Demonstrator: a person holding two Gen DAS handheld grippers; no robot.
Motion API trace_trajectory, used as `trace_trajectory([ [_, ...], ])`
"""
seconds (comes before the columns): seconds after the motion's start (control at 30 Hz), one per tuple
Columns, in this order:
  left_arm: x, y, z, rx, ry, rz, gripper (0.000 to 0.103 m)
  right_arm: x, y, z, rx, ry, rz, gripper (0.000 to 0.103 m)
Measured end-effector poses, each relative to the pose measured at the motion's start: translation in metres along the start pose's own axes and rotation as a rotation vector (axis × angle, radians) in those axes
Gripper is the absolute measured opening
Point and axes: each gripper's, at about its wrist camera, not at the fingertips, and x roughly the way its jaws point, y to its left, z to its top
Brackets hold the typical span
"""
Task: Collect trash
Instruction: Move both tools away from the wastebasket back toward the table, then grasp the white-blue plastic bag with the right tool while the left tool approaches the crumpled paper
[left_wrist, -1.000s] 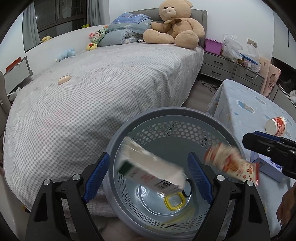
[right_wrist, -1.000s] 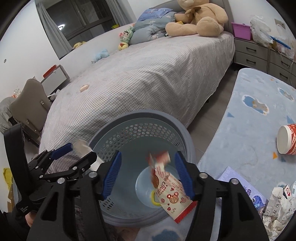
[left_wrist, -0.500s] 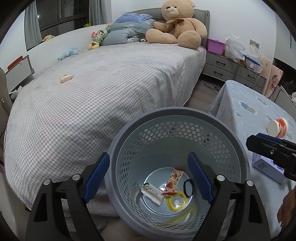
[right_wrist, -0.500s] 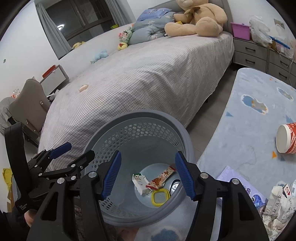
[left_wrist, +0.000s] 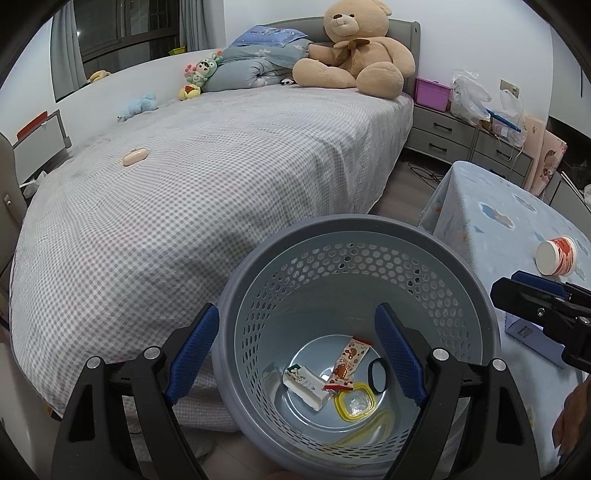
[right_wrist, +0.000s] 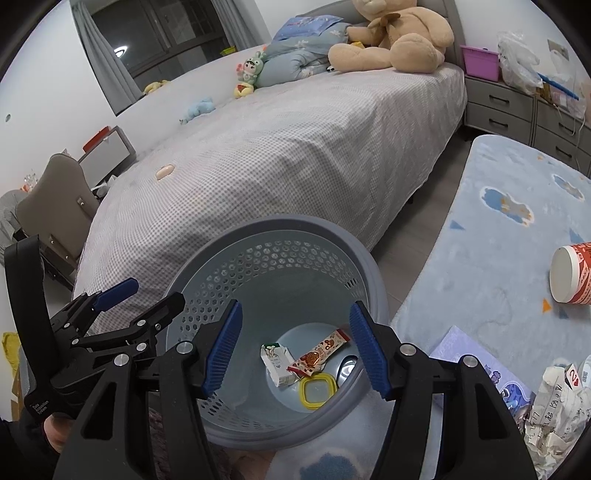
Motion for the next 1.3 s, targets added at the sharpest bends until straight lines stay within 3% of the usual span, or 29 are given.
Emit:
trace_trajectory([
  [0.73,-0.015,-0.02,-0.006,0.036,-0.039,-0.008,0.082,-0.027,-0.017,-0.022,0.013,-0.017,-0.087,0.06],
  [1.3,-0.036,-0.075,-0.012,0.105,-0.071,-0.117,0.082,-0.09,-0.058,-0.06,0.127,-0.08,-0.198,0.063],
])
